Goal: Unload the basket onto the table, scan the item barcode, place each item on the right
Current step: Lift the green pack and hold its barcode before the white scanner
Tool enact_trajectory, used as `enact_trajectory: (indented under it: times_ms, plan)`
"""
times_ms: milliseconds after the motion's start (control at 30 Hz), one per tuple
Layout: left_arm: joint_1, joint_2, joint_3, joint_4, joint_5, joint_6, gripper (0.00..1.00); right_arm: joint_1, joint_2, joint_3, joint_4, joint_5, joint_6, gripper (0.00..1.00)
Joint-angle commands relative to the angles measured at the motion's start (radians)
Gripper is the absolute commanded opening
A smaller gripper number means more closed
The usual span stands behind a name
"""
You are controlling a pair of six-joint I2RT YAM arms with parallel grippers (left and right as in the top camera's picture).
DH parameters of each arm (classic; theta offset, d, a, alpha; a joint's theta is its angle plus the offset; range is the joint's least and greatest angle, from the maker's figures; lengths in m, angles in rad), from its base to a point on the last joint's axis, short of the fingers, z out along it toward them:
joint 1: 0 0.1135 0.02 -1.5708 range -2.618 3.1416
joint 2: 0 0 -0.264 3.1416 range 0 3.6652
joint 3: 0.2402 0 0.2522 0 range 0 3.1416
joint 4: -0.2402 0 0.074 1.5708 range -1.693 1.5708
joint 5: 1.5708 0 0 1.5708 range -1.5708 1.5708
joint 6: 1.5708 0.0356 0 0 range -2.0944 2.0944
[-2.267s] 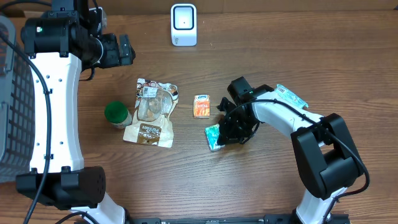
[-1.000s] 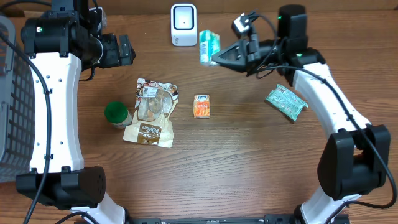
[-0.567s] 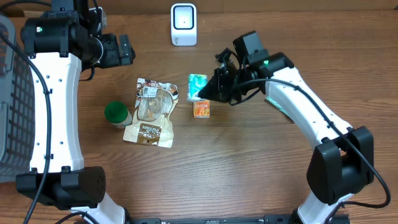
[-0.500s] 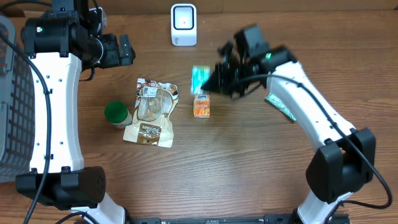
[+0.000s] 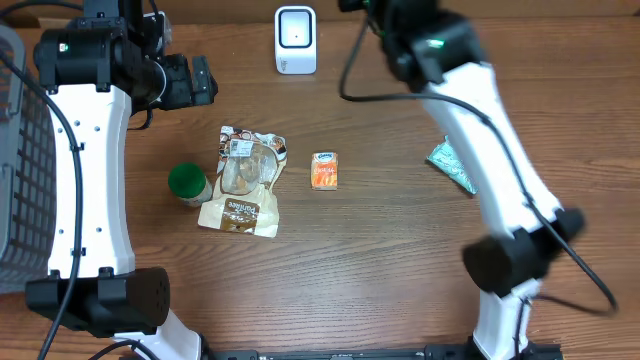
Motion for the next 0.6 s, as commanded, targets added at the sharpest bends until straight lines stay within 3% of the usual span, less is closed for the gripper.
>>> enact_trajectory:
  times_ms: [0,300,567]
  plan:
    - [0.002,-0.006,0.003,0.000,-0.006,-0.006,1.00,0.018,0.150,-0.010,0.113,0.220,-0.379,0.04]
    - [0.002,-0.006,0.003,0.000,-0.006,-0.006,1.00,0.070,0.379,-0.011,0.326,0.250,-0.787,0.04]
    - [0.002,-0.006,0.003,0.000,-0.006,-0.007,1.00,0.099,0.520,-0.012,0.472,0.243,-1.030,0.04]
